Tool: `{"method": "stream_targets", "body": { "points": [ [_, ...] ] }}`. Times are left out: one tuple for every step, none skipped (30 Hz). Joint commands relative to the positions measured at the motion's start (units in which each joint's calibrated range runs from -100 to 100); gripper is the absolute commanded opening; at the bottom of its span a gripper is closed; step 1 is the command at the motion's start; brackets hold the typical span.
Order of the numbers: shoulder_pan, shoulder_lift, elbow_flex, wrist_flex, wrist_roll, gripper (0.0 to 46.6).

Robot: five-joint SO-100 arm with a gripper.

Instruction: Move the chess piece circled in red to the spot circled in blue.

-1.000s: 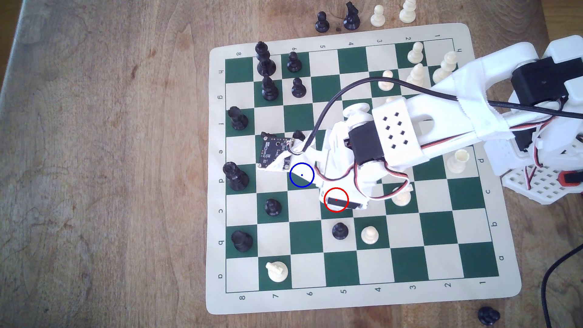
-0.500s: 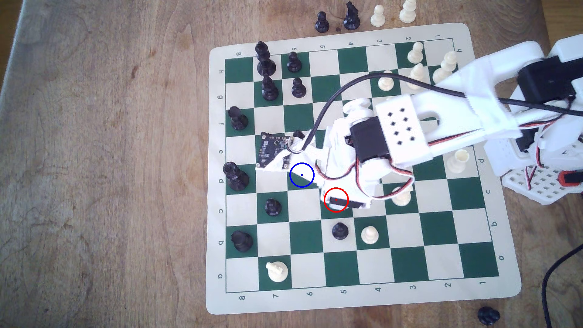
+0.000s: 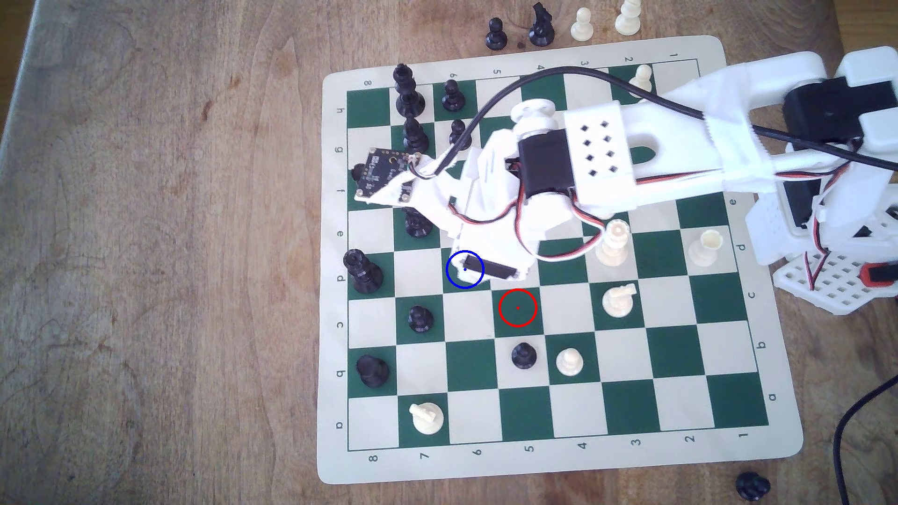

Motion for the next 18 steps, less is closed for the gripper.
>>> {"method": "stream_targets", "body": {
  "points": [
    [0.68, 1.20, -4.01, -3.19, 0.24, 1.9],
    [0.92, 1.88, -4.01, -3.68, 0.24, 1.9],
    [1.23, 2.82, -4.10, -4.50, 0.34, 1.9],
    [1.38, 3.33, -4.38, -4.67, 0.39, 1.9],
    [1.54, 3.67, -4.47, -5.08, 0.44, 1.9],
    [1.70, 3.84, -4.47, -5.40, 0.44, 1.9],
    [1.78, 4.01, -4.47, -5.65, 0.44, 1.9],
    [1.93, 4.51, -4.47, -5.81, 0.59, 1.9],
    [2.01, 4.68, -4.47, -5.89, 0.63, 1.9],
    [2.09, 5.02, -4.47, -5.98, 0.68, 1.9],
    [2.17, 5.19, -4.47, -6.14, 0.68, 1.9],
    [2.40, 5.70, -4.47, -6.63, 0.73, 1.9],
    [2.48, 6.04, -4.47, -6.96, 0.73, 1.9],
    [2.56, 6.21, -4.47, -7.12, 0.73, 1.9],
    [2.64, 6.38, -4.47, -7.21, 0.78, 1.9],
    [2.64, 6.64, -4.47, -7.29, 0.83, 1.9],
    [2.48, 6.72, -4.38, -7.29, 0.88, 1.9],
    [2.32, 6.81, -4.29, -7.29, 0.93, 1.9]
  ]
}}
